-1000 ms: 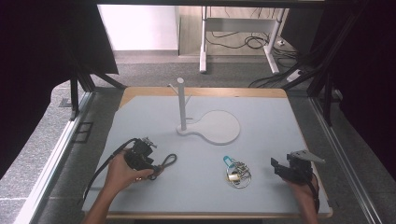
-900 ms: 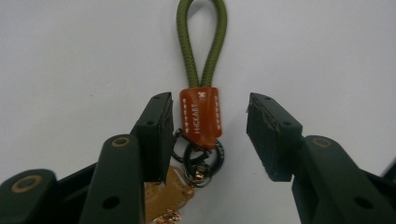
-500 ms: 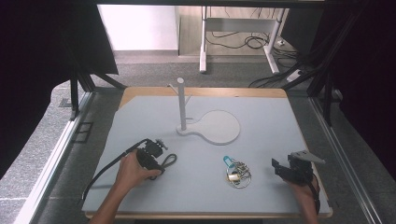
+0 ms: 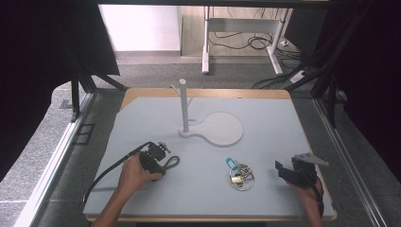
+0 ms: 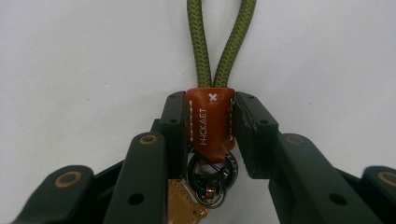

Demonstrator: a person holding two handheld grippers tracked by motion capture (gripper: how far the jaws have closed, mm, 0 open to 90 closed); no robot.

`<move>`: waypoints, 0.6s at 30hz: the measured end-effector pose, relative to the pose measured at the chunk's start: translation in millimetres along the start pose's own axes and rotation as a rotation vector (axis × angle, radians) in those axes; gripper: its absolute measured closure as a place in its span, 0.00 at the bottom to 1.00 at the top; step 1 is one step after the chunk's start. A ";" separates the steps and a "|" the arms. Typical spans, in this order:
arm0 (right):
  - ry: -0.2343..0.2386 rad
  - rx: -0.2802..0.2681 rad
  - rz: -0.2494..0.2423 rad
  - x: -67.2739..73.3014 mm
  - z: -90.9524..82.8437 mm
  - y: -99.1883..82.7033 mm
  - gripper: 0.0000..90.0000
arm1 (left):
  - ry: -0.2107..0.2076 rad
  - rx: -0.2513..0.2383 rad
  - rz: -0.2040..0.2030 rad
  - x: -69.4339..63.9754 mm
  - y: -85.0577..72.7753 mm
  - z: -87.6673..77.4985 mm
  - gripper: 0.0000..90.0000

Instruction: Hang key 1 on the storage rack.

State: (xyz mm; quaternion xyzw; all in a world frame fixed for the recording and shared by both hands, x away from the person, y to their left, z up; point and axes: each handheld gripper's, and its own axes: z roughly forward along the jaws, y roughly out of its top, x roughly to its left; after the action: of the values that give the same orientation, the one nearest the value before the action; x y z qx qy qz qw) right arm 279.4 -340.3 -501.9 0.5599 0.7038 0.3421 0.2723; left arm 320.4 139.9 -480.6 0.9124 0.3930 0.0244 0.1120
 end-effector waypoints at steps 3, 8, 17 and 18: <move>-0.005 -0.007 0.003 -0.2 -0.8 0.1 0.35 | 0.002 -0.022 -0.004 1.4 -1.7 -4.1 0.74; -0.009 -0.007 0.001 -0.7 -0.5 -0.2 0.35 | -0.039 -0.067 -0.007 9.0 -5.3 -19.1 0.74; -0.009 -0.006 -0.001 -0.5 -0.1 -0.7 0.35 | -0.101 -0.208 -0.026 24.8 -16.6 -49.3 0.74; -0.009 -0.006 -0.001 -0.5 0.1 -0.7 0.35 | -0.101 -0.215 -0.029 26.1 -17.4 -51.6 0.74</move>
State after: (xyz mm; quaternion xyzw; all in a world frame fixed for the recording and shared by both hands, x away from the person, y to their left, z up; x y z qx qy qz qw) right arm 279.1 -340.8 -502.6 0.5603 0.7019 0.3414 0.2773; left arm 319.2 179.9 -435.4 0.8893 0.3953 0.0189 0.2291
